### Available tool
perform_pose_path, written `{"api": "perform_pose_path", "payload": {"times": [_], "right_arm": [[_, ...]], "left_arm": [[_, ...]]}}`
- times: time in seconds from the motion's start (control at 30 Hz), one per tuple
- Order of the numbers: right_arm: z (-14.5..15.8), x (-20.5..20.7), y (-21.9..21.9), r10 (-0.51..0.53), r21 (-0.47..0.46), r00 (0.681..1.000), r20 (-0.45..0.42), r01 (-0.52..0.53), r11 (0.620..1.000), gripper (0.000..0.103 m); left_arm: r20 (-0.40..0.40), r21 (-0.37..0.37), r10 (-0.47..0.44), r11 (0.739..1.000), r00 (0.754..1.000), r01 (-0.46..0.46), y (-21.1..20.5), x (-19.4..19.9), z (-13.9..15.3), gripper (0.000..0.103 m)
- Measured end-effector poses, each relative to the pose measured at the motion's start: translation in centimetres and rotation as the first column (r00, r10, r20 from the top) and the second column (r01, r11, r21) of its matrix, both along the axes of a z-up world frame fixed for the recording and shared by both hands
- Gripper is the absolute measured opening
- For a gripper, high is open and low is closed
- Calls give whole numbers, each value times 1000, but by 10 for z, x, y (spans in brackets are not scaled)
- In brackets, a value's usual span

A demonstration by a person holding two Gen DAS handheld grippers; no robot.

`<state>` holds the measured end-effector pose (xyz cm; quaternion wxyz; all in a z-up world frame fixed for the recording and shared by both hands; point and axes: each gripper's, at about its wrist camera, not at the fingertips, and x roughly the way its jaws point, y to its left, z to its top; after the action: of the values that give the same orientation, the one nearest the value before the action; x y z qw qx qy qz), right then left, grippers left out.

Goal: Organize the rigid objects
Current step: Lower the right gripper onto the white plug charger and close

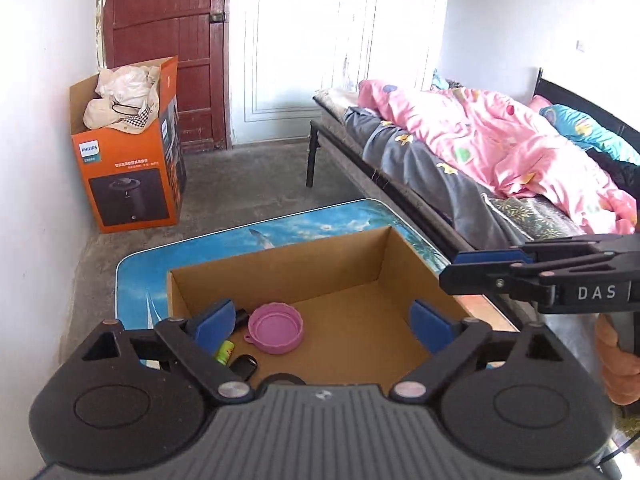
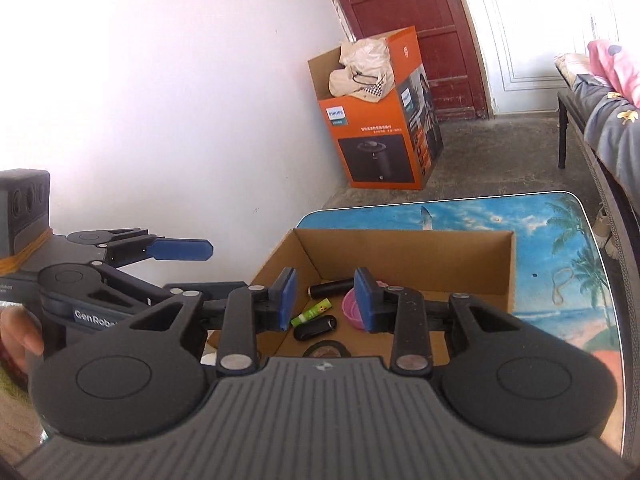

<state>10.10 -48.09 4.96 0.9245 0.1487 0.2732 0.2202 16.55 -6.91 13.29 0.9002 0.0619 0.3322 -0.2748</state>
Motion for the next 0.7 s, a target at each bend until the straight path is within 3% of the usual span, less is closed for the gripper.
{"api": "perform_pose_path", "payload": {"times": [0.07, 0.17, 0.4, 0.7], "right_arm": [[-16, -27, -4, -27, 14, 1000, -5, 27, 1000, 34], [-50, -53, -6, -70, 34, 997, -43, 71, 997, 34], [-124, -54, 6, -98, 79, 976, -192, 115, 990, 35], [-153, -15, 23, -86, 93, 959, -269, 115, 989, 35]], "left_arm": [[0, -72, -47, 996, 999, 46, 7, -25, -10, 103], [-53, -118, -81, 990, 995, 74, 11, -54, -41, 103], [-46, -167, -90, 983, 995, 81, 1, -99, -116, 100], [29, 35, -68, 997, 997, 67, -37, -107, -170, 91]]}}
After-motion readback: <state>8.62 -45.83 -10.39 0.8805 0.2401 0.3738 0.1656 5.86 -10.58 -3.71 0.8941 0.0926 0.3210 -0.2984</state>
